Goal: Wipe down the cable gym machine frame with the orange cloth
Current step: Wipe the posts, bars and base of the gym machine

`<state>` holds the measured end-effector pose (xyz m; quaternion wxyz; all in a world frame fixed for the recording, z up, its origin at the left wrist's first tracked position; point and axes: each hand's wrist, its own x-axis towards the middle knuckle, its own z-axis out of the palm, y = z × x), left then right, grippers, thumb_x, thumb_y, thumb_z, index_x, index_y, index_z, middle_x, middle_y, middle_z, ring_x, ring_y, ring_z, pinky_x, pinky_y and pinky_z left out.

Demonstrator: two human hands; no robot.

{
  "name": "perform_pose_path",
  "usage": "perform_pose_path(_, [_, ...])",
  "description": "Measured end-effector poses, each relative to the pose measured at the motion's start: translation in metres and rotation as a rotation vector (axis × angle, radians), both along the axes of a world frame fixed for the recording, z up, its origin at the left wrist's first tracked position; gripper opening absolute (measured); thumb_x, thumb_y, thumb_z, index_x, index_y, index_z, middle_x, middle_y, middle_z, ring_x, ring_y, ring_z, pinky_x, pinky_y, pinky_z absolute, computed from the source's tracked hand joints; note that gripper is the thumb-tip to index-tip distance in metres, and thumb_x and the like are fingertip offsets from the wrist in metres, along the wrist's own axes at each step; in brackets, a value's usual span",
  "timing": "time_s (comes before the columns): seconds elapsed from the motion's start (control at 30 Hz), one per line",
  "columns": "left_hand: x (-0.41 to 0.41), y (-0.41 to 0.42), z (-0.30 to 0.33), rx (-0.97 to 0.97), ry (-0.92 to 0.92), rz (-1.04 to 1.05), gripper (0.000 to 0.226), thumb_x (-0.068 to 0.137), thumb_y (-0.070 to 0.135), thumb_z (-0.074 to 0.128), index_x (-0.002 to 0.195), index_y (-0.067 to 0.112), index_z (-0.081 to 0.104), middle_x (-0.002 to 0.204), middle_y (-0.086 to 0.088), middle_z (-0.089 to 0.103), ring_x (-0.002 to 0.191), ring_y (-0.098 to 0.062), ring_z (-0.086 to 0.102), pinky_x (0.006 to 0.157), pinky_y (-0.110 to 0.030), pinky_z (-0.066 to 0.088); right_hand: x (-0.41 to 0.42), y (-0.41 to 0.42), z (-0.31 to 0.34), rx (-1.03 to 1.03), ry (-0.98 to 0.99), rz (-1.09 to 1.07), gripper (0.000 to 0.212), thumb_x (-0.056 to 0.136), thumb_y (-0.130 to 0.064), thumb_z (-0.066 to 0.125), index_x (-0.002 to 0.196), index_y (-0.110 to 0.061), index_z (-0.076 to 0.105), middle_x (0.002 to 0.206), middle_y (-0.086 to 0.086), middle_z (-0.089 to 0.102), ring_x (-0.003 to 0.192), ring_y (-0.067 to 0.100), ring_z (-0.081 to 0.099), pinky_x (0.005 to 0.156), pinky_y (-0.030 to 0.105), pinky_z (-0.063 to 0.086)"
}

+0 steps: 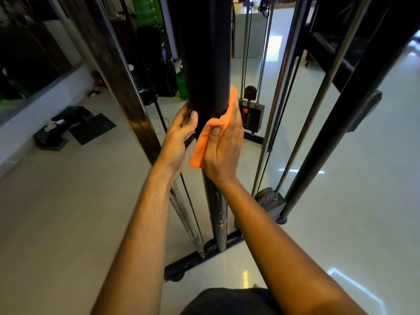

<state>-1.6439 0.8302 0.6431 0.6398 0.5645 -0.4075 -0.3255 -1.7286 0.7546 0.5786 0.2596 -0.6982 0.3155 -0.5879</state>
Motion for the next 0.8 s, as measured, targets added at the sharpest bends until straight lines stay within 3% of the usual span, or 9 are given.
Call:
perform_pose_path(0.17, [-0.002, 0.001, -0.002, 0.021, 0.008, 0.015, 0.043, 0.110, 0.044, 0.052, 0.154, 0.039, 0.053, 0.154, 0.016, 0.058, 0.149, -0.009, 0.047, 0.128, -0.054, 0.031, -0.019, 0.010, -0.084, 0.036, 0.215, 0.087, 0.078, 0.112, -0.055, 0.031, 0.172, -0.030, -0.013, 0.180, 0.009, 0.009, 0.154, 0.026, 0.034, 0.121, 0.052, 0.035])
perform_pose_path(0.23, [-0.002, 0.000, -0.004, 0.035, -0.003, 0.024, 0.047, 0.109, 0.047, 0.053, 0.155, 0.038, 0.051, 0.154, 0.017, 0.058, 0.149, -0.009, 0.046, 0.128, -0.054, 0.031, -0.025, 0.017, -0.104, 0.077, 0.261, 0.113, 0.079, 0.111, -0.063, 0.025, 0.170, -0.033, -0.018, 0.181, 0.007, 0.004, 0.155, 0.030, 0.033, 0.122, 0.056, 0.036])
perform_pose_path(0.33, [-0.002, 0.000, -0.006, 0.040, 0.003, 0.015, 0.043, 0.112, 0.043, 0.051, 0.155, 0.039, 0.052, 0.153, 0.019, 0.059, 0.148, -0.007, 0.047, 0.129, -0.053, 0.031, -0.021, 0.019, -0.090, 0.115, 0.214, 0.106, 0.081, 0.111, -0.066, 0.022, 0.173, -0.023, -0.010, 0.178, 0.005, 0.012, 0.150, 0.019, 0.034, 0.120, 0.046, 0.038])
perform_pose_path(0.5, [-0.003, 0.000, -0.005, 0.045, 0.046, 0.013, 0.029, 0.113, 0.036, 0.049, 0.137, 0.049, 0.058, 0.138, 0.031, 0.066, 0.138, 0.004, 0.054, 0.129, -0.047, 0.032, 0.003, 0.008, -0.023, -0.008, 0.064, -0.049, 0.075, 0.113, -0.042, 0.039, 0.172, -0.010, 0.003, 0.177, 0.011, 0.017, 0.148, -0.007, 0.019, 0.122, 0.031, 0.026])
perform_pose_path(0.6, [-0.003, -0.001, -0.004, 0.046, 0.051, 0.017, 0.029, 0.113, 0.035, 0.049, 0.136, 0.049, 0.058, 0.139, 0.029, 0.066, 0.138, 0.005, 0.054, 0.129, -0.047, 0.033, 0.005, 0.008, -0.024, -0.070, 0.060, -0.046, 0.075, 0.114, -0.049, 0.035, 0.170, -0.013, 0.001, 0.178, 0.017, 0.014, 0.154, 0.001, 0.024, 0.122, 0.026, 0.024])
perform_pose_path(0.7, [-0.004, 0.000, -0.009, 0.044, 0.063, 0.012, 0.034, 0.113, 0.035, 0.048, 0.145, 0.042, 0.057, 0.144, 0.022, 0.065, 0.141, -0.002, 0.054, 0.127, -0.048, 0.035, -0.006, 0.011, -0.078, -0.087, 0.204, 0.015, 0.080, 0.114, -0.053, 0.037, 0.169, -0.018, -0.010, 0.179, 0.018, 0.004, 0.155, 0.032, 0.035, 0.119, 0.047, 0.040])
perform_pose_path(0.8, [-0.006, 0.002, -0.018, 0.052, 0.069, 0.015, 0.042, 0.111, 0.041, 0.052, 0.153, 0.037, 0.055, 0.150, 0.017, 0.062, 0.145, -0.008, 0.051, 0.128, -0.052, 0.033, -0.024, 0.017, -0.133, -0.017, 0.347, 0.082, 0.096, 0.111, -0.049, 0.048, 0.167, -0.027, -0.027, 0.181, 0.015, -0.007, 0.161, 0.037, 0.027, 0.119, 0.064, 0.040])
